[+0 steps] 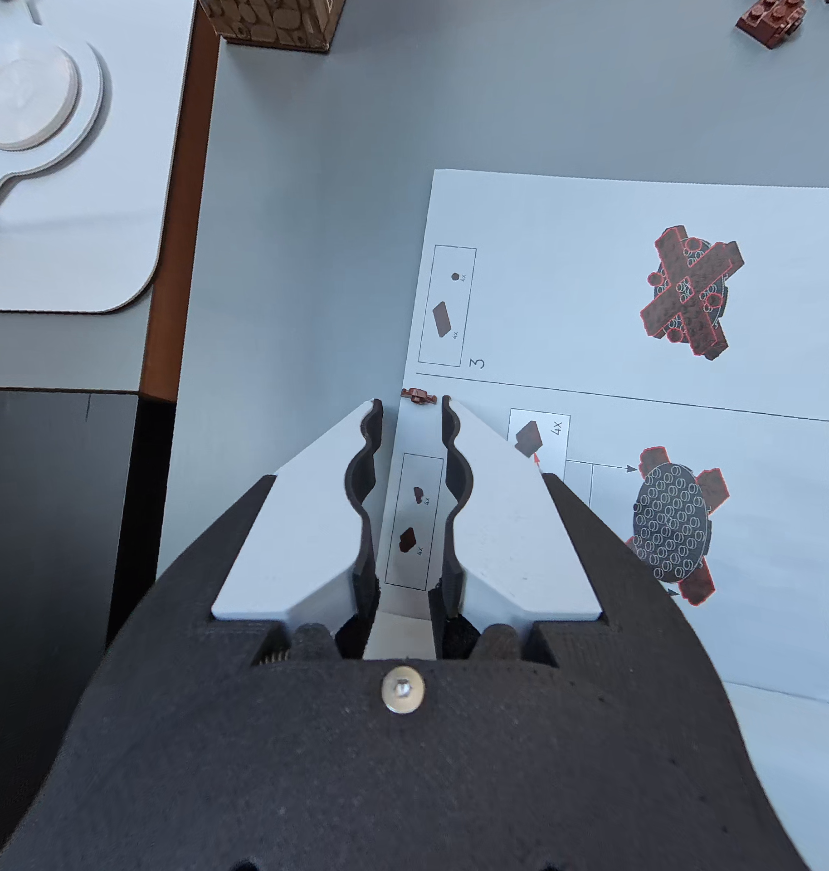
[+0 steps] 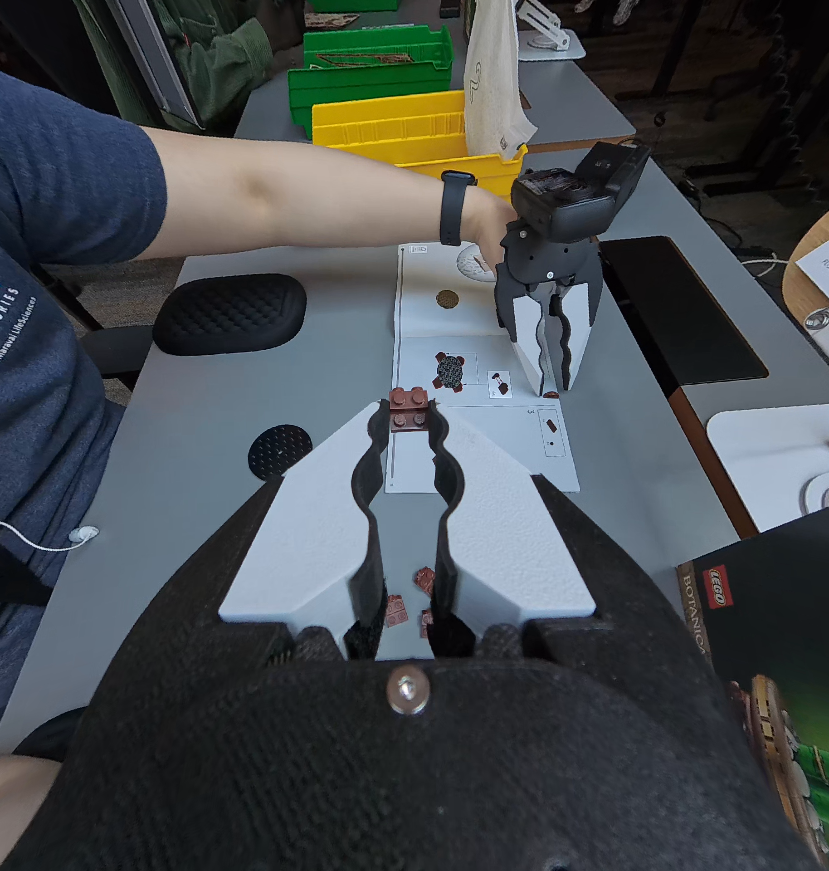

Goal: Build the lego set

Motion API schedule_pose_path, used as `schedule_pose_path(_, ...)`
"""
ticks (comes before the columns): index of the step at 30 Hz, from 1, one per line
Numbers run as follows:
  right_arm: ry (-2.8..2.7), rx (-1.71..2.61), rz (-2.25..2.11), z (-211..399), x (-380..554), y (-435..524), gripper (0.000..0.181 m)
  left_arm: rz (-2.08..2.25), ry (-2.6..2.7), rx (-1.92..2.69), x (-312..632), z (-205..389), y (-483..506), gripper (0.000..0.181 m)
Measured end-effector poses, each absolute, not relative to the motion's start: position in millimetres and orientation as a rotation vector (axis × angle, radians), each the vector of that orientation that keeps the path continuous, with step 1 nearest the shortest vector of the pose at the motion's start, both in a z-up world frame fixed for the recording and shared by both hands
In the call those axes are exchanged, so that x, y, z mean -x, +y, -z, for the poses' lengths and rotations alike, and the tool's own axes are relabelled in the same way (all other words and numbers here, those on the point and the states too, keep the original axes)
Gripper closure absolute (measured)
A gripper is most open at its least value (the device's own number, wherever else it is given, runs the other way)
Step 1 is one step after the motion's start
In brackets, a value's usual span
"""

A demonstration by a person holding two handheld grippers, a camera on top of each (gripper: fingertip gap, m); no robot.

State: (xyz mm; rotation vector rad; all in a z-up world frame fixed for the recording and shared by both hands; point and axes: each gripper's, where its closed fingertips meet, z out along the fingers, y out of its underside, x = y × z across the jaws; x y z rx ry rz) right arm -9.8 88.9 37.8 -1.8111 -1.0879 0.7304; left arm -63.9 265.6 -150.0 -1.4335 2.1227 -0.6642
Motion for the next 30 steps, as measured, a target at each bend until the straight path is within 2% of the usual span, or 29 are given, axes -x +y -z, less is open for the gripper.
schedule_pose_path(8, -1.105, 1.836, -0.721, -32, 12, 90, 0.166, 0.721, 2.154, 1.354, 62, 151, 262, 0.168)
schedule_pose_path(15, -1.111, 1.861, -0.729, -24, 14, 92, 0.166, 0.728, 2.124, 1.333, 61, 149, 260, 0.17)
schedule_pose_path(17, -1.092, 1.887, -0.735, -20, 14, 97, 0.166, 0.738, 2.065, 1.307, 59, 139, 257, 0.181)
schedule_pose_path(20, -1.068, 1.945, -0.73, -7, 16, 106, 0.166, 0.797, 1.974, 1.247, 57, 114, 240, 0.181)
schedule_pose_path(24, -1.058, 2.026, -0.675, 11, 7, 114, 0.166, 0.63, 1.988, 1.305, 65, 122, 238, 0.178)
schedule_pose_path(26, -0.999, 2.03, -0.668, 8, -1, 119, 0.166, 0.594, 1.922, 1.433, 59, 127, 252, 0.167)
schedule_pose_path(30, -0.939, 1.998, -0.63, -6, -18, 118, 0.166, 0.757, 1.737, 1.702, 21, 132, 264, 0.162)
